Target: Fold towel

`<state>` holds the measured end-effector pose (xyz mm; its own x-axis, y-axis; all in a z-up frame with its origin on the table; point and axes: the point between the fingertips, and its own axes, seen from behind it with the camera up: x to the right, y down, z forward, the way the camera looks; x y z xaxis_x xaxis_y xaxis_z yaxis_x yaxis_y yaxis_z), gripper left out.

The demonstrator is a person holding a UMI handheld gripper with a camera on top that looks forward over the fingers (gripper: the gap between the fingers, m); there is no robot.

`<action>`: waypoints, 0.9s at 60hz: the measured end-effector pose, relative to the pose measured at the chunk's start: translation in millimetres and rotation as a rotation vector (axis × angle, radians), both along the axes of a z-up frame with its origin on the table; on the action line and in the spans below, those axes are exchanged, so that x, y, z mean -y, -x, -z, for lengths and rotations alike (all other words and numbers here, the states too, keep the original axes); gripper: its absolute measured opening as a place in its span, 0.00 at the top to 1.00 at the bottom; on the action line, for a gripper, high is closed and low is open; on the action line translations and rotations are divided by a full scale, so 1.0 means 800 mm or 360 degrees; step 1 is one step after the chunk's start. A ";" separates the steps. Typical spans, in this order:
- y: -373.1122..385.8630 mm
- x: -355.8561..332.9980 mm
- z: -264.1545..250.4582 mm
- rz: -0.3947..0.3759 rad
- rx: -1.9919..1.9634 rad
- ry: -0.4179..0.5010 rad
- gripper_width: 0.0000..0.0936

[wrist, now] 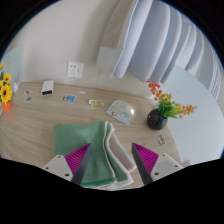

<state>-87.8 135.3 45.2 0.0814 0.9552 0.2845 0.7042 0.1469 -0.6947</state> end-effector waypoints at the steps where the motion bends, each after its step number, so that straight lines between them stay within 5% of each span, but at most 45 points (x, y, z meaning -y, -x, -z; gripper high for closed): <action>1: -0.002 -0.002 -0.007 0.0006 -0.0013 -0.0003 0.11; 13: -0.082 0.023 -0.127 0.0064 -0.0062 0.0273 0.09; 27: -0.225 0.050 -0.268 0.0103 -0.0088 0.0271 0.09; 54: -0.274 0.092 -0.286 0.0065 -0.0122 0.0341 0.09</action>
<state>131.7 61.6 273.7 0.1349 0.9886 0.0670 0.6507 -0.0374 -0.7584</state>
